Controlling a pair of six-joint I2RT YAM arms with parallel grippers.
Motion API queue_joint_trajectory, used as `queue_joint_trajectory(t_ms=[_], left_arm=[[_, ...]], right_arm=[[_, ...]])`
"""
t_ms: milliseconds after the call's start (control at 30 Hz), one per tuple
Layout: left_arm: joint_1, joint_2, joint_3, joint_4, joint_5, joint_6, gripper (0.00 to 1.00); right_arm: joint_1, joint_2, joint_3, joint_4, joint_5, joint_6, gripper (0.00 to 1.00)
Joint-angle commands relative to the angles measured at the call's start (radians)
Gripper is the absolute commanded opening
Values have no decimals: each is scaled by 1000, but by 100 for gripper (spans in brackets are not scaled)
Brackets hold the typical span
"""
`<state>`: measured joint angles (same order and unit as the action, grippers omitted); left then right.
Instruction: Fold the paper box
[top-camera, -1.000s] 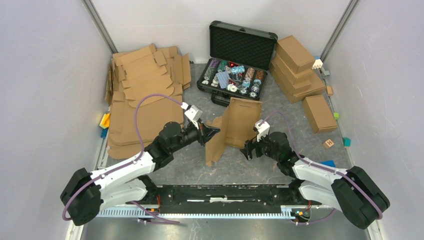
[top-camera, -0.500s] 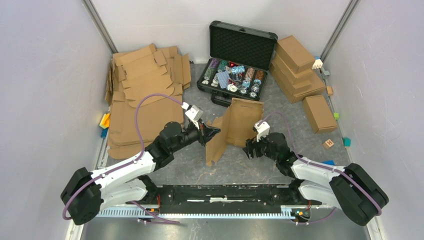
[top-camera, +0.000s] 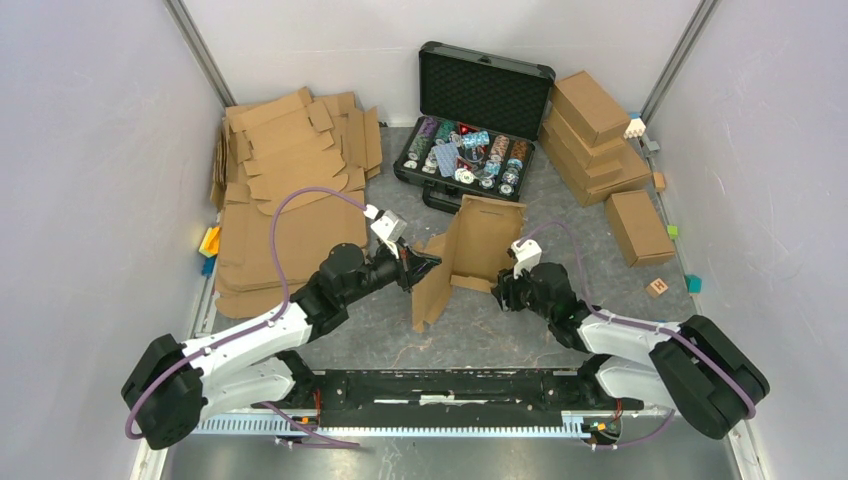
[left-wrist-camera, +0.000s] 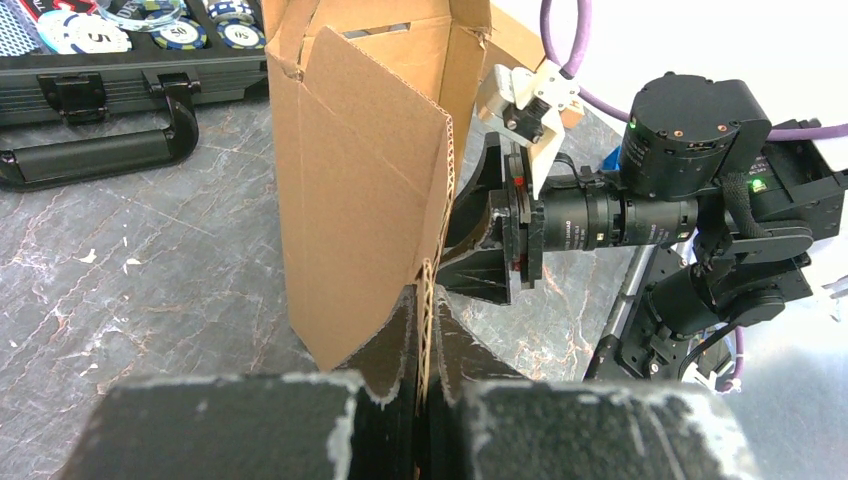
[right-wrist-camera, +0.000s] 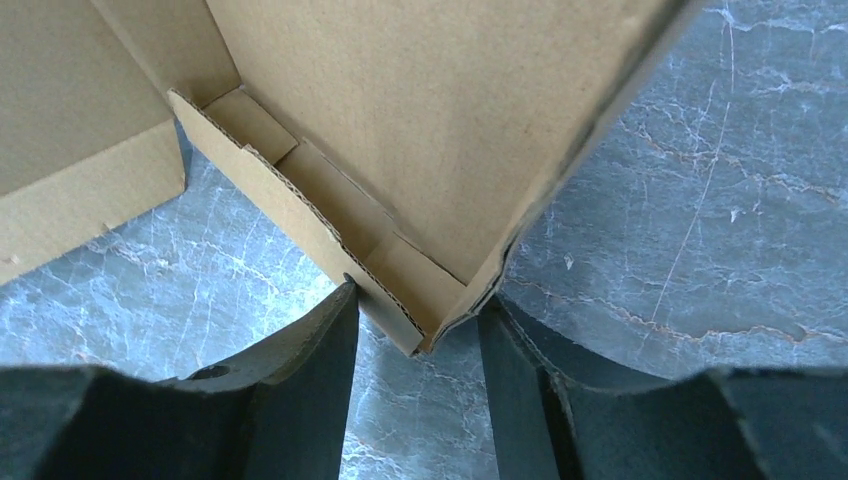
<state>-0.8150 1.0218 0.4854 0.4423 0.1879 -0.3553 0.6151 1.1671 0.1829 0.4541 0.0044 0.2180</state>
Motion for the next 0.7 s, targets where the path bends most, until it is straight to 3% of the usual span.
queue_joint_trajectory(t_ms=[0,333,667], left_arm=[[-20,30,13,-37,62,-31,5],[-26,26,-9,-11,52,-60,4],[-30,34,-5,-11,42,-68,4]], right_arm=[[11,28,48,64,31,109,52],[23,111,82,48,146,207,45],[114,202,183,-147,351,159,44]])
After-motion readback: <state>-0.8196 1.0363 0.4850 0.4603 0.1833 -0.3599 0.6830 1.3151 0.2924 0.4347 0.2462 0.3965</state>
